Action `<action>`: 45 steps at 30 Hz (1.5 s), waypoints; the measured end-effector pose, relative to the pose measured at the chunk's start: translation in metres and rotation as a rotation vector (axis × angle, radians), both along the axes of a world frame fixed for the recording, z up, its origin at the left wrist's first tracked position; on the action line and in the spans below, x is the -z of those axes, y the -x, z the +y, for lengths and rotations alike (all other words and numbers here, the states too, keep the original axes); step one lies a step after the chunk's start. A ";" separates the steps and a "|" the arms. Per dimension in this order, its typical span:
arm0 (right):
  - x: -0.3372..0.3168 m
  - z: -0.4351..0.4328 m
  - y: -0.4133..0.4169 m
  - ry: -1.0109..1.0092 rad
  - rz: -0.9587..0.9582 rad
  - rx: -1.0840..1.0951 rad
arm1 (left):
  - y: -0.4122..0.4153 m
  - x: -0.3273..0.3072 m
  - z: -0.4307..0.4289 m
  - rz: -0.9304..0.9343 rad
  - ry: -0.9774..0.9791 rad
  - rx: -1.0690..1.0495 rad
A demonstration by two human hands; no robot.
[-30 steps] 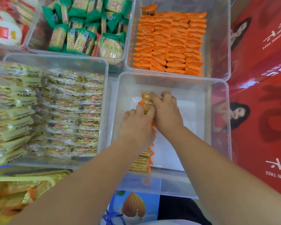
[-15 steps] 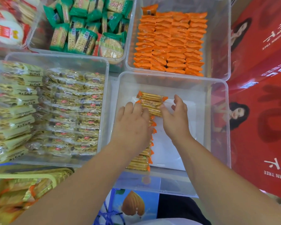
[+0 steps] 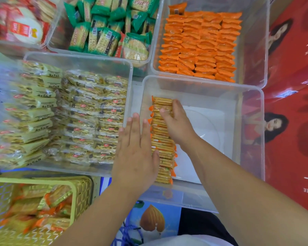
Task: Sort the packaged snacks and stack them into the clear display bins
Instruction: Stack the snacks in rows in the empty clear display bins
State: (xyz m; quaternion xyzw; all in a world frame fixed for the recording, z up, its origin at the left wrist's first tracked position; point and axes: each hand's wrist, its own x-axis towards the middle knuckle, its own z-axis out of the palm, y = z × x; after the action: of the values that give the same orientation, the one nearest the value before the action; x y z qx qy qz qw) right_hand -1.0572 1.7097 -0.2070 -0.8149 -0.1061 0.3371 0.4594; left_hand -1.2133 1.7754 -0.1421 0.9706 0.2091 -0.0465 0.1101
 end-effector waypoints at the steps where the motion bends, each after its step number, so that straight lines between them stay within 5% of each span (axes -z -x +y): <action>1: 0.001 -0.002 -0.002 0.020 -0.004 -0.030 | 0.000 0.000 0.000 0.005 -0.001 0.001; 8: 0.006 -0.029 0.018 0.042 -0.111 0.176 | 0.001 0.002 0.001 0.019 -0.003 0.003; 11: 0.006 -0.030 0.039 0.023 0.019 0.263 | 0.001 0.002 0.001 0.008 0.005 0.003; 19: -0.007 -0.029 0.037 -0.212 0.259 0.061 | 0.001 0.003 0.001 0.009 0.001 0.000; 25: -0.010 -0.044 0.042 -0.108 0.370 0.375 | 0.001 0.003 0.002 -0.002 0.012 -0.021; 34: -0.027 -0.043 0.067 -0.180 0.514 0.169 | 0.001 0.004 0.003 -0.019 0.064 -0.011; 37: -0.041 -0.048 0.067 -0.066 0.382 0.181 | 0.006 -0.008 0.005 -0.063 0.155 -0.004; 41: -0.061 -0.038 0.090 0.045 -0.087 0.126 | 0.042 -0.034 0.013 -0.299 0.227 0.000; 45: -0.096 -0.005 0.151 -0.080 -0.348 0.037 | 0.118 -0.051 0.047 -0.466 0.282 -0.035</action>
State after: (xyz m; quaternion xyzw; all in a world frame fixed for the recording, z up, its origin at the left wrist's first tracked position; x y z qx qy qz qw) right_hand -1.2081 1.7042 -0.1105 -0.8438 -0.1820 0.1781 0.4724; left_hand -1.3314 1.8227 -0.0916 0.9265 0.1865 0.1513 0.2899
